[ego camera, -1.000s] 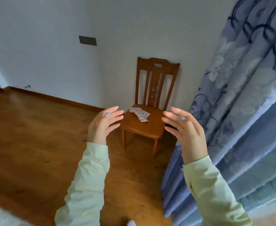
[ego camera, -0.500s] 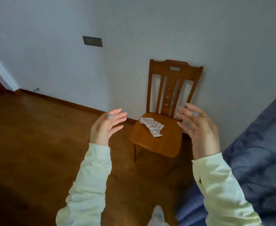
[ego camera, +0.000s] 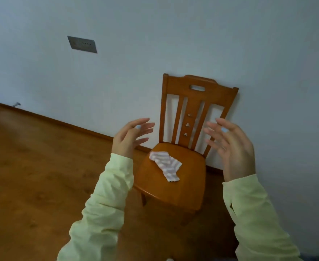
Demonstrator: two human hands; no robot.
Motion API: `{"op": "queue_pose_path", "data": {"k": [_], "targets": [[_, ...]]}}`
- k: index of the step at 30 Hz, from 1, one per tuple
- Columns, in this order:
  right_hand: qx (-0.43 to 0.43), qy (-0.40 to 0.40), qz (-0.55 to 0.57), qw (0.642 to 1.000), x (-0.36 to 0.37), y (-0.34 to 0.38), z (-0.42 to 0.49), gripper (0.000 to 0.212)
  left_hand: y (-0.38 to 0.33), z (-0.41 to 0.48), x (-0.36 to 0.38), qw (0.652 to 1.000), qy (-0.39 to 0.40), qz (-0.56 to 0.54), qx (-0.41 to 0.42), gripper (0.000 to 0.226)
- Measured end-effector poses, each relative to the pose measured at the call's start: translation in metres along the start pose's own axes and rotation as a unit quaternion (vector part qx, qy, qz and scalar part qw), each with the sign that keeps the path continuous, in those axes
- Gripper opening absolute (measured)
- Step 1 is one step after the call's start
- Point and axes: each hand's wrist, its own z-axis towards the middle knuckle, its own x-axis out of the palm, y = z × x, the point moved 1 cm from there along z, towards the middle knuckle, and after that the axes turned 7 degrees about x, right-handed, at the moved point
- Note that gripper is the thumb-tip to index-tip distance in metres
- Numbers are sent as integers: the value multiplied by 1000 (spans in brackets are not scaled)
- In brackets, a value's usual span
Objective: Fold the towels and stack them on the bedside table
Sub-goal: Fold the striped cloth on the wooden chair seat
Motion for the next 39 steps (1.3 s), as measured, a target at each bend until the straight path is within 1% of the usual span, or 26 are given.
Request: {"op": "queue_pose_path", "data": {"k": [5,8,10,11,12,14,15,17,21,27,31,36,37,39], "targets": [[23,-7,-19,1000,-3,-21,47,27,41,39,19,1000,7,3,-29,29],[35,-13,-25,999,-3,-43,72,29,68,61,28,999,16,10,-47,24],[39,-10,-35,999,-3,-62,85,45,91,74,32,998,19,21,-60,29],[44,-10,-43,998,-4,-75,92,48,105,79,34,997,21,27,-66,32],[48,-14,-45,998,-4,-90,99,40,120,85,34,997,24,32,-72,32],[59,-25,-40,997,-8,-125,112,12,153,92,34,996,30,44,-78,31],[62,-32,-38,997,-8,-142,118,11,170,94,34,995,35,49,-79,31],[63,-34,-42,997,-8,-181,130,19,207,98,33,994,39,56,-84,30],[87,-50,-43,994,-8,-260,150,21,282,102,27,993,37,51,-102,29],[127,-33,-58,990,-7,-378,177,21,402,102,13,984,-7,94,-153,22],[159,-23,-93,983,-9,-449,193,22,468,102,9,974,-30,119,-188,20],[179,-1,-159,971,-4,-502,212,24,524,109,5,939,-91,170,-285,20],[180,6,-173,968,-3,-510,215,24,533,111,6,934,-88,165,-303,23],[181,20,-196,964,-2,-525,222,24,546,114,10,934,-52,143,-323,33]]}}
